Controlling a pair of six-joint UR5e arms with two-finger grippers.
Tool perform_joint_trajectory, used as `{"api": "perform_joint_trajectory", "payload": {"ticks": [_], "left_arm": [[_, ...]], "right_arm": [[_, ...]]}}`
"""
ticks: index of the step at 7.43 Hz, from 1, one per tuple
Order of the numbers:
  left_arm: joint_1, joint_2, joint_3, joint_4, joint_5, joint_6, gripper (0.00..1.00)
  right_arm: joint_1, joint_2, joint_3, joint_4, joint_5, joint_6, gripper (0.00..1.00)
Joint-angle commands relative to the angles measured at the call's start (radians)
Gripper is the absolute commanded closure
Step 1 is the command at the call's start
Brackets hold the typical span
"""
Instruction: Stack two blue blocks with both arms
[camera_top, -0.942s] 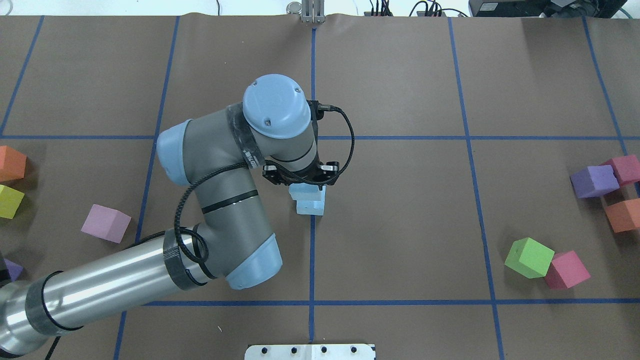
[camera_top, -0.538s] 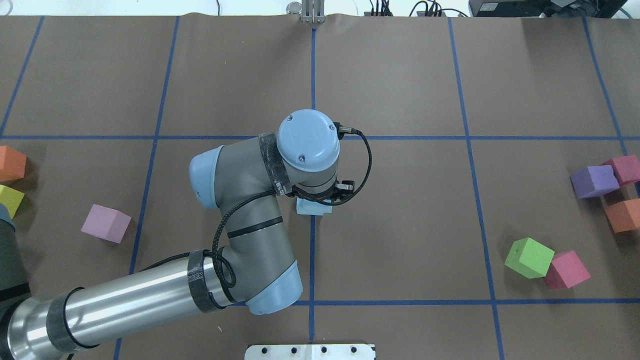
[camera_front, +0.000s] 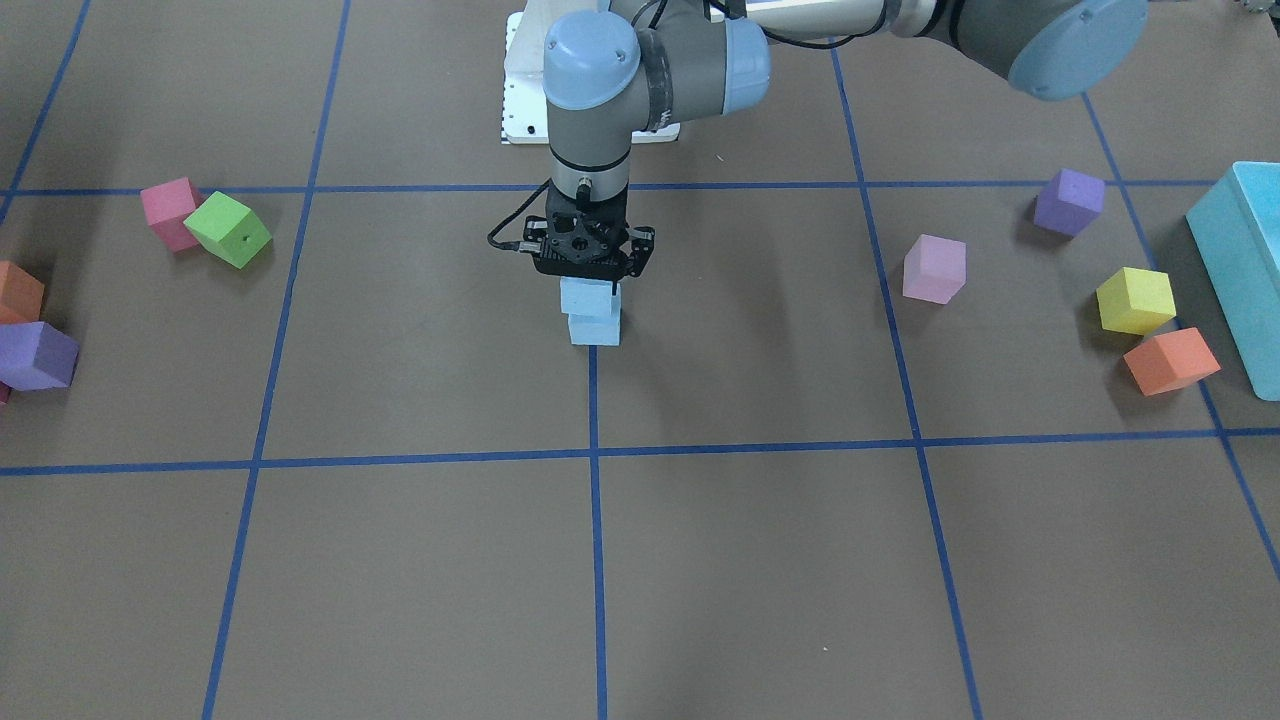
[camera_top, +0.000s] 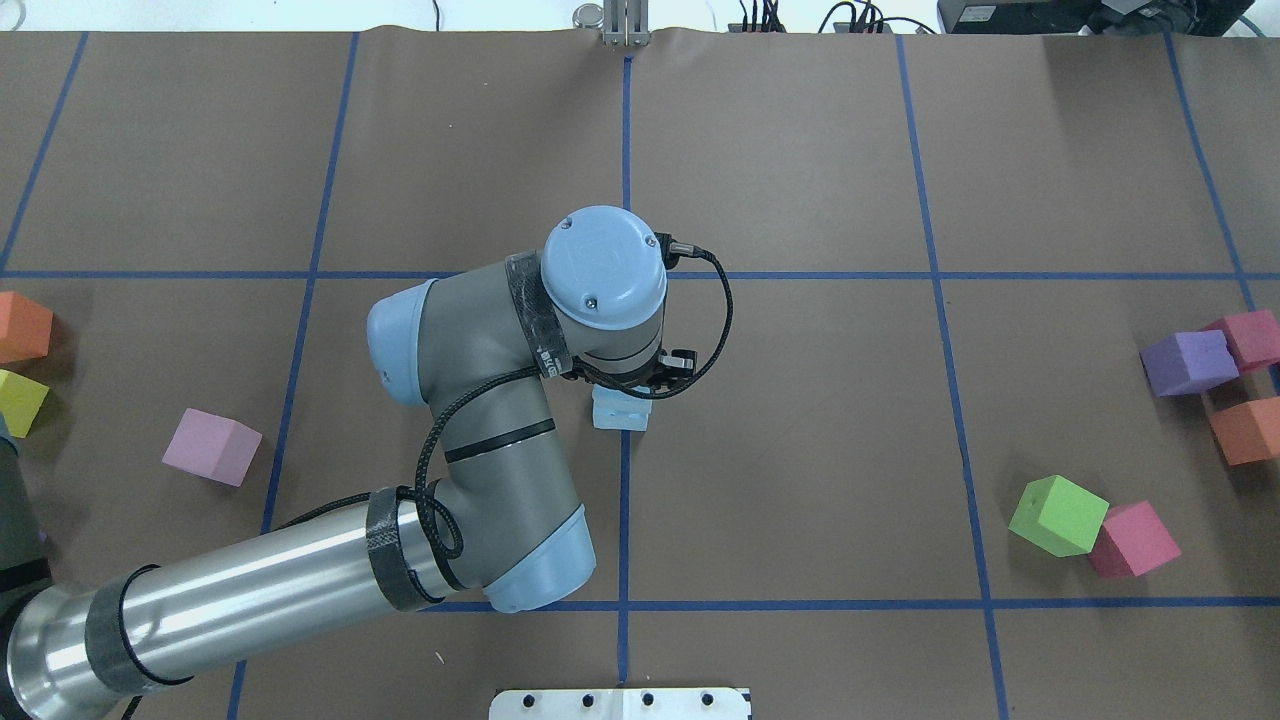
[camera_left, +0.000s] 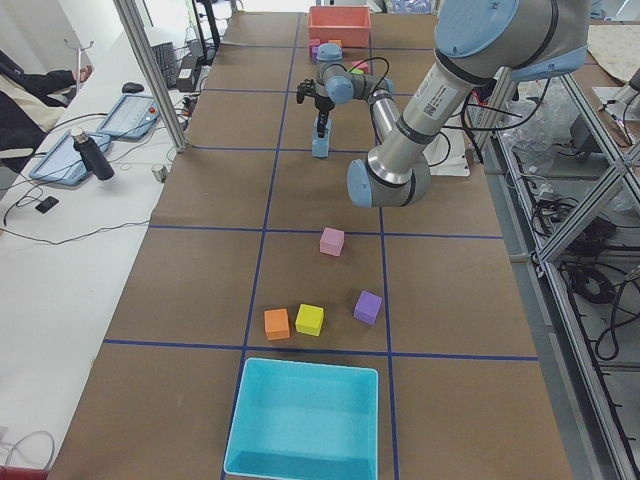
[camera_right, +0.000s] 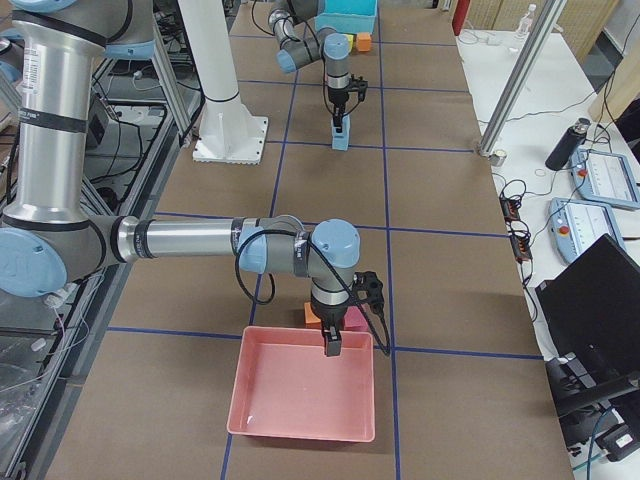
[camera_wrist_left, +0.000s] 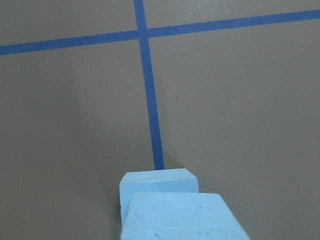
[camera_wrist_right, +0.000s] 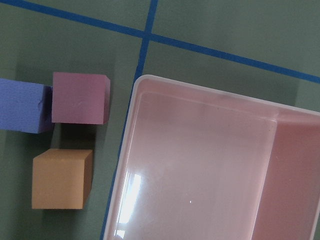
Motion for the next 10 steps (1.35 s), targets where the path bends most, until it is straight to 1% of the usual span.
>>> {"api": "perform_joint_trajectory", "payload": {"ticks": [1,3,6,9,10], "left_arm": [[-0.005,0.002,0.003,0.003,-0.001,-0.012,0.57],[-0.003,0.002,0.023,-0.002,-0.004,-0.063,0.56],[-0.003,0.002,0.024,-0.002,-0.015,-0.072,0.46],[-0.002,0.0,0.024,-0.005,-0.015,-0.072,0.43],[0.0,0.0,0.024,-0.005,-0.015,-0.072,0.4]], "right_arm": [[-0.001,0.0,-0.001,0.0,0.0,0.0,0.0],[-0.001,0.0,-0.001,0.0,0.0,0.0,0.0],[-0.001,0.0,-0.001,0.0,-0.002,0.0,0.0],[-0.001,0.0,-0.001,0.0,-0.002,0.0,0.0],[-0.001,0.002,-0.001,0.0,0.0,0.0,0.0]]}}
